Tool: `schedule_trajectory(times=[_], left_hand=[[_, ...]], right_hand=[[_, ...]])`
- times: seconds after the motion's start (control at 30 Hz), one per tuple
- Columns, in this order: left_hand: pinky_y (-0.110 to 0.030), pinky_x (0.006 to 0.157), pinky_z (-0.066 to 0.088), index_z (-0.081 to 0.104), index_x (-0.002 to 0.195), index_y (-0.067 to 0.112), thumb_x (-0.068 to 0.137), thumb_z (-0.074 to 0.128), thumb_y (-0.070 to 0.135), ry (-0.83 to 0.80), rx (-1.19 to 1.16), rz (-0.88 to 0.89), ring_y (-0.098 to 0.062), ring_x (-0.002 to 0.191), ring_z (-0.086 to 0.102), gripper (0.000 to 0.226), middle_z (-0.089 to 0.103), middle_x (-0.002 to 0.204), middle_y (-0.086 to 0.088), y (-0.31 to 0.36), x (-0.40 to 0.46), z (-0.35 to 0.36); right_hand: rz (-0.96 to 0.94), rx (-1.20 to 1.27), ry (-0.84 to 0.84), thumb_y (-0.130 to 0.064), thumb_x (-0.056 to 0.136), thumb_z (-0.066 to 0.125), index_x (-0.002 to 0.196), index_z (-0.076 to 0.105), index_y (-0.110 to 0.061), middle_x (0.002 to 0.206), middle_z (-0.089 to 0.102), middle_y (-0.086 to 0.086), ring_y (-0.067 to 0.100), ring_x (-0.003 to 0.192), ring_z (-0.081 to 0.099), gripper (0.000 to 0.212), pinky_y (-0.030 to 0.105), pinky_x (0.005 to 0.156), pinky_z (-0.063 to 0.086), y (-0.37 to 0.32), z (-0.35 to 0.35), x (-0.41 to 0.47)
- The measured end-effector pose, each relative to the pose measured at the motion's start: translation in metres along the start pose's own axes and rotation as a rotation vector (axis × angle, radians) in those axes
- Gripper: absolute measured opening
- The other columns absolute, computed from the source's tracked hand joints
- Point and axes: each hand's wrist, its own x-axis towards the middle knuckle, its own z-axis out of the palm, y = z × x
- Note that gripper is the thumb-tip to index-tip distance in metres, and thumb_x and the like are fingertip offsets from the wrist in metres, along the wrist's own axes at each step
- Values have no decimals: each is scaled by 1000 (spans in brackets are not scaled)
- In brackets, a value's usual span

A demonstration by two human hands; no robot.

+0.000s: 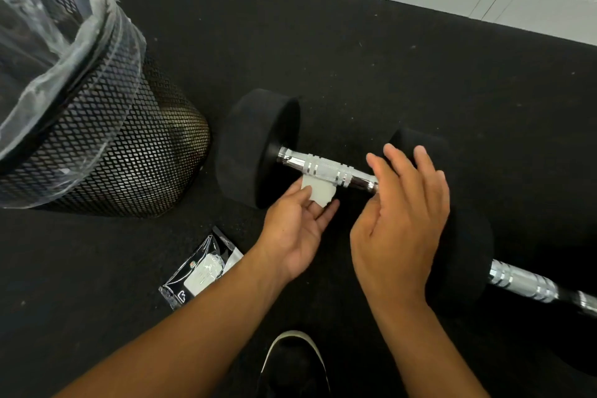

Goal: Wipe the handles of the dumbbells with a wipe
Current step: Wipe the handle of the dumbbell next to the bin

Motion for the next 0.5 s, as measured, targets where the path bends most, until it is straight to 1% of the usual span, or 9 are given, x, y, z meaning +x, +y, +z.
schedule_trajectory(times=[0.07, 0.17, 0.27, 0.4, 0.5], left_hand=[[-47, 112, 44, 59, 137, 15, 107, 37, 10, -32, 42, -12, -22, 122, 65, 38, 70, 128, -9, -1, 2, -1], [-48, 113, 42, 59, 138, 17, 107, 37, 12, -123, 193, -87, -26, 126, 61, 38, 69, 129, -10, -8, -3, 5], [-46, 113, 43, 59, 136, 10, 107, 37, 12, -169, 171, -83, -30, 129, 60, 37, 68, 130, -14, -15, -5, 13], [-46, 112, 45, 59, 133, 3, 105, 38, 6, -61, 47, -1, -31, 125, 62, 36, 68, 129, -19, -11, 11, 21], [-44, 109, 47, 60, 132, 2, 102, 38, 0, -3, -25, 25, -29, 119, 66, 36, 71, 124, -18, -3, 18, 24]], right_hand=[[-3, 16, 22, -5, 96, 43, 136, 61, -13, 145, 59, 4, 26, 149, 37, 45, 45, 126, 20, 0, 0, 0], [-17, 63, 59, -7, 97, 46, 132, 65, -14, 139, 64, 1, 21, 144, 45, 40, 41, 122, 26, 8, -4, 5], [-91, 33, 100, -6, 97, 51, 128, 68, -15, 135, 67, -1, 20, 140, 49, 36, 41, 118, 30, 19, -1, 7], [-130, -33, 234, -5, 99, 52, 123, 72, -14, 132, 70, -1, 22, 134, 56, 33, 41, 116, 35, 23, 12, 5], [-144, -47, 279, -11, 104, 43, 122, 73, -15, 130, 70, -1, 22, 133, 58, 35, 41, 115, 38, 23, 16, 5]])
